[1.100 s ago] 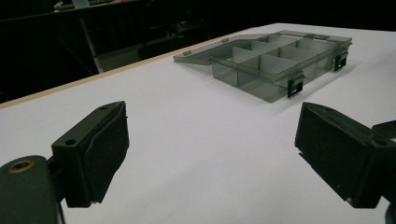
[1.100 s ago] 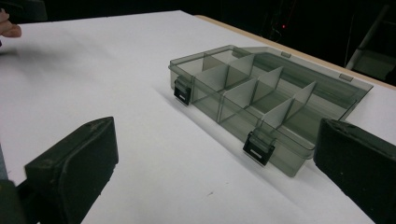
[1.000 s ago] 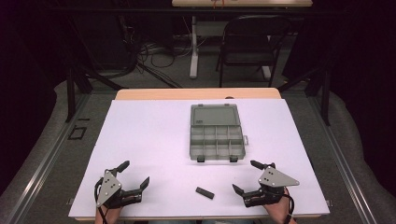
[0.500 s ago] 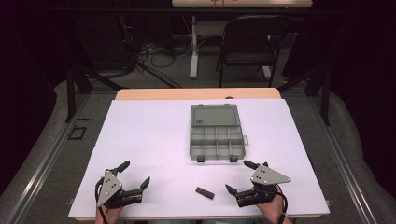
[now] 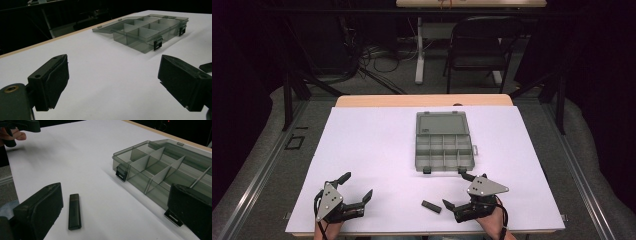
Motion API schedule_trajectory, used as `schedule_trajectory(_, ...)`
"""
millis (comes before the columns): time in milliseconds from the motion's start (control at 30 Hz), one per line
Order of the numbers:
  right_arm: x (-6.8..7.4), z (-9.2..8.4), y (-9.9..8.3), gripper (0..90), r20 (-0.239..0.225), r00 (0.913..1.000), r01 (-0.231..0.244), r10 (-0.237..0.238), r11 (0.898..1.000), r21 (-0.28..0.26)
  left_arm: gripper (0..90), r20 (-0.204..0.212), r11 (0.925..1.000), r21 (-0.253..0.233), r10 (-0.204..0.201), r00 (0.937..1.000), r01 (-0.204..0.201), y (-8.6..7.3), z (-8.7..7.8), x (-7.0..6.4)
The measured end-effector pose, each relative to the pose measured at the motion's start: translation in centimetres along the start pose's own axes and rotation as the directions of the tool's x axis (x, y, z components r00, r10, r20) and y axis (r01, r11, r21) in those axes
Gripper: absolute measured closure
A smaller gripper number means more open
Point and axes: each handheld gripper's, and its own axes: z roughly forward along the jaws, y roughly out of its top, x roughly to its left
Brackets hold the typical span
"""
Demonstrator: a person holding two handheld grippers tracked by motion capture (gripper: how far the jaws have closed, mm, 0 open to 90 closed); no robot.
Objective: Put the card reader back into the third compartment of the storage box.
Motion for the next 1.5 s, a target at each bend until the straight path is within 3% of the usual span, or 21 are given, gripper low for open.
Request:
schedule_trajectory(467, 1.4, 2.0, 0.3, 0.0, -0.059, 0.9983, 0.006, -0.003, 0.999, 0.049, 10.2, -0.001, 1.0, 0.002, -0.001, 1.0, 0.001, 0.0, 0.0, 0.0)
schedule_trajectory(1000, 2.1, 3.5, -0.5, 0.7, -0.094, 0.9956, 0.009, 0.0, 0.996, 0.094, 10.1, 0.001, 1.0, 0.005, 0.003, 1.0, -0.003, 0.0, 0.0, 0.0)
schedule_trajectory(1500, 3.1, 4.3, -1.4, 36.3, -0.126, 0.9913, 0.053, -0.036, 0.989, 0.136, 10.2, 0.005, 0.9999, 0.013, 0.007, 1.0, -0.007, 0.0, 0.0, 0.0)
